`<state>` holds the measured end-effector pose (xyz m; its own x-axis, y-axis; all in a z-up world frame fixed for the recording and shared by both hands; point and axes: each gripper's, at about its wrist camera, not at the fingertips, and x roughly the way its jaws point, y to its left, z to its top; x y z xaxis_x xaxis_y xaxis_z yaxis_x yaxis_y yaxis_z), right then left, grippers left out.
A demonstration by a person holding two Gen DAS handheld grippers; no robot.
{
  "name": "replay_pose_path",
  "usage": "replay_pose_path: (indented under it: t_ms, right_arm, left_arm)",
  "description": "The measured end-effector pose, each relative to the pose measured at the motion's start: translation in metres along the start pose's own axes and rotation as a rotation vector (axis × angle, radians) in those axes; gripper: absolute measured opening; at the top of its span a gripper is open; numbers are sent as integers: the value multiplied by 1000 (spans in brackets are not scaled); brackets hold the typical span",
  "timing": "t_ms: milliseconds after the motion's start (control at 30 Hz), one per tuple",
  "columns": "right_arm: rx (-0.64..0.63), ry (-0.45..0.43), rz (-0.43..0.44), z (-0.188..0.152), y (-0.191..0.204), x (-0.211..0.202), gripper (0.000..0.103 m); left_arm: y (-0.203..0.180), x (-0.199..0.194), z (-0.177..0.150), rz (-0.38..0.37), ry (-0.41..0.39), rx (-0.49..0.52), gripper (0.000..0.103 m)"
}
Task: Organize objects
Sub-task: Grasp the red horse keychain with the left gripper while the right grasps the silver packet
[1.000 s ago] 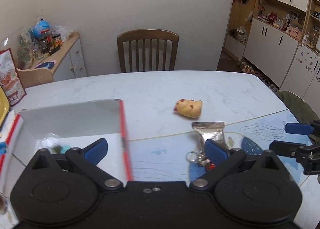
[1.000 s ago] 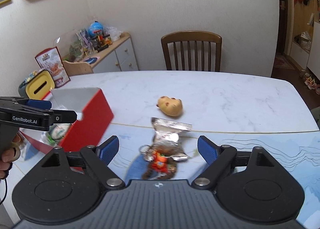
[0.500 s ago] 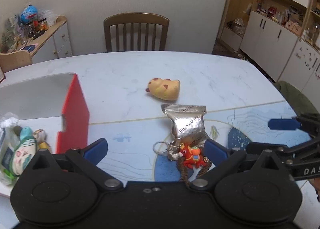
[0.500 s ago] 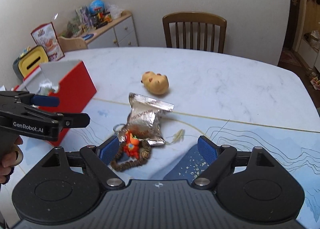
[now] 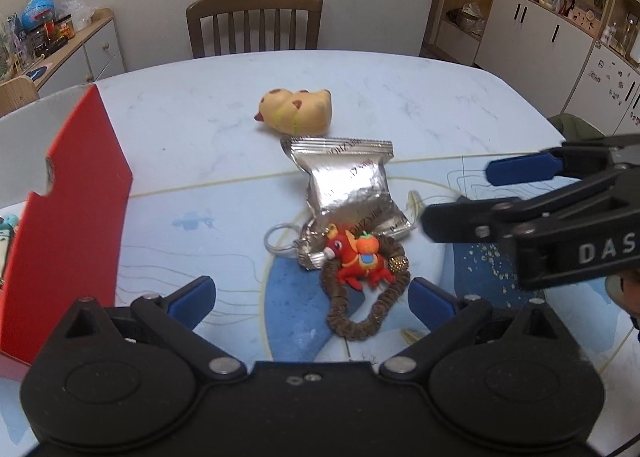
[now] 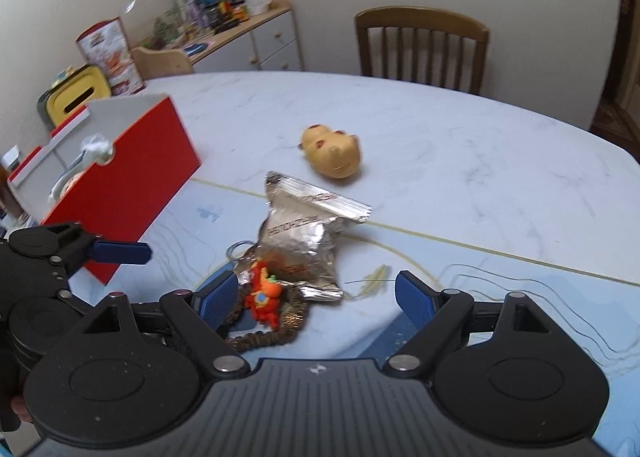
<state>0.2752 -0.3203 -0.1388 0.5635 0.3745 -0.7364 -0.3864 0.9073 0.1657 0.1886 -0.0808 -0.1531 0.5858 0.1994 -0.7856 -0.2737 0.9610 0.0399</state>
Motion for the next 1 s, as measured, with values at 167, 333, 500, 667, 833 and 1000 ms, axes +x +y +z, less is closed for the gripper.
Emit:
replay_pose_path:
  t_ms: [167, 333, 500, 667, 833, 1000]
  right_arm:
    - [-4, 9, -2, 10, -4, 18, 86]
    - [8, 25, 19, 20, -12, 36, 84]
    - [26, 60, 48, 26, -17, 56, 80]
    - [41, 97, 79, 30, -20, 75, 75]
    - [69, 123, 117, 33, -23, 89, 71]
    - [81, 131, 151, 35, -22, 94, 64]
  left_arm:
    - [-10, 7, 4, 10, -21, 7, 102]
    - [-21, 16, 8, 7, -19, 16, 92]
    - [-27, 27, 12, -7, 1, 19, 76]
    - [-28, 39, 17, -13, 20, 11, 65]
    - [-29, 42, 20, -35, 18, 28, 53]
    - [-30, 42, 19, -42, 18, 34, 52]
